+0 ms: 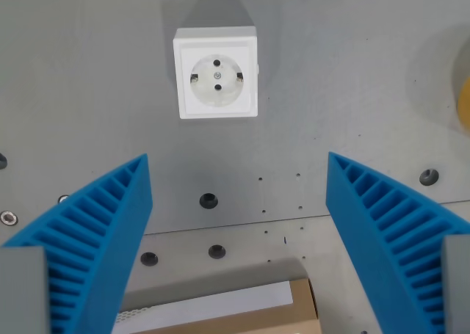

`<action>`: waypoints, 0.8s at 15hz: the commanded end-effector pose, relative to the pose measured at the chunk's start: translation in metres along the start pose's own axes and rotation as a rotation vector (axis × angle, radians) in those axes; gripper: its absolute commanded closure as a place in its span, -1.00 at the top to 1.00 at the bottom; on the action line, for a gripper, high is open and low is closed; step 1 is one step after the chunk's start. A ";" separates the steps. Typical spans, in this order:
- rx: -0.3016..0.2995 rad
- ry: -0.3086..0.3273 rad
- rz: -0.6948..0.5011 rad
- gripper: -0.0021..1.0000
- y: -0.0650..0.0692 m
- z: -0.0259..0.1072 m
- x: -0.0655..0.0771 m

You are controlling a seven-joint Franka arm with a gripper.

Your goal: Pick up the blue bag

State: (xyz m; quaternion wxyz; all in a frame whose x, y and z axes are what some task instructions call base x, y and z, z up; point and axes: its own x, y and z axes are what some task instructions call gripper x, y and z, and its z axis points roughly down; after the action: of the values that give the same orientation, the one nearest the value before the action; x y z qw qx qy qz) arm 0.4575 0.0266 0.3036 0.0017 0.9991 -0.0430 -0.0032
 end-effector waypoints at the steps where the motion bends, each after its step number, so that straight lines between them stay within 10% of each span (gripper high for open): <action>1: 0.000 0.004 0.000 1.00 0.000 -0.002 0.000; 12: 0.000 0.011 0.028 1.00 0.008 0.010 0.014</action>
State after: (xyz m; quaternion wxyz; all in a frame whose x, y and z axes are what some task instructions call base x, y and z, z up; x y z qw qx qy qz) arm 0.4633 0.0213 0.2950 0.0012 0.9989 -0.0477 -0.0008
